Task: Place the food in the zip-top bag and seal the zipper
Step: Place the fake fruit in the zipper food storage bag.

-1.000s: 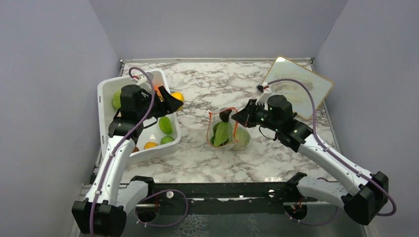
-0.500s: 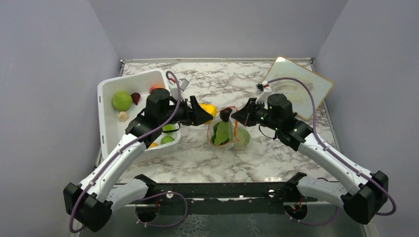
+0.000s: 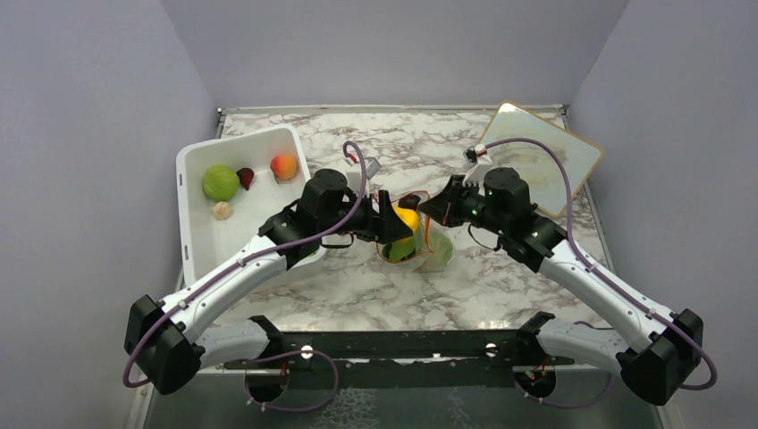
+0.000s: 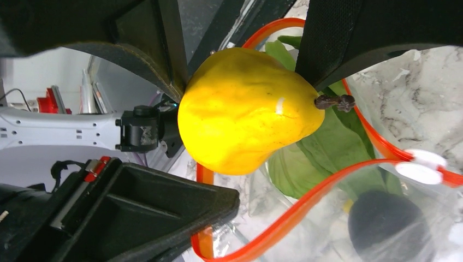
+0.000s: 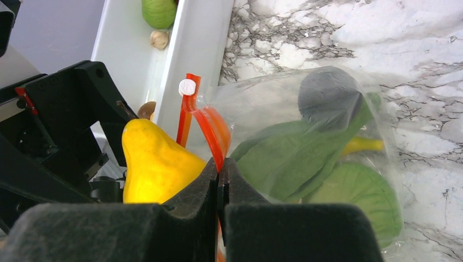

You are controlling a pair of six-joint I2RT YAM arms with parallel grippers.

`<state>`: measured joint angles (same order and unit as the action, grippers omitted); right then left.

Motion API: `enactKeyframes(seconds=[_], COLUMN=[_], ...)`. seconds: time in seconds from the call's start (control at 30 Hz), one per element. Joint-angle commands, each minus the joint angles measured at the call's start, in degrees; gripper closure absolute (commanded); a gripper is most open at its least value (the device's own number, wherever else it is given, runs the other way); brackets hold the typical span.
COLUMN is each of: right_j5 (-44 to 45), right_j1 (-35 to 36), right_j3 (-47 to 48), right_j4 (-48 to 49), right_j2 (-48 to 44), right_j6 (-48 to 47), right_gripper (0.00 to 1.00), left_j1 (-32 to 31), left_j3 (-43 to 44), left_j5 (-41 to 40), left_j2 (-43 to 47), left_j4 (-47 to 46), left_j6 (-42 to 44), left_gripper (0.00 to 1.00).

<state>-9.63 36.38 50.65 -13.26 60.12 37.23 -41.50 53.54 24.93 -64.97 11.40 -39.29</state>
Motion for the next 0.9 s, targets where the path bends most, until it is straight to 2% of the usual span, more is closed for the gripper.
enactKeyframes(seconds=[0.0, 0.33, 0.87], right_j5=[2.0, 2.0, 1.6], right_j1=[0.1, 0.1, 0.1], right_j3=[2.2, 2.4, 2.1], right_j4=[-0.1, -0.2, 0.1], right_j2=[-0.1, -1.4, -1.1], right_j6=[-0.7, -0.6, -0.4], right_gripper=[0.99, 0.99, 0.99], left_j1=[-0.6, -1.0, -1.5], left_j3=[-0.5, 0.7, 1.6], left_j5=[-4.7, -7.3, -4.6], left_j2=[-0.6, -1.5, -1.8], left_j4=[-0.9, 2.8, 3.0], left_j6=[1.2, 3.2, 3.0], left_gripper=[0.45, 0.43, 0.20])
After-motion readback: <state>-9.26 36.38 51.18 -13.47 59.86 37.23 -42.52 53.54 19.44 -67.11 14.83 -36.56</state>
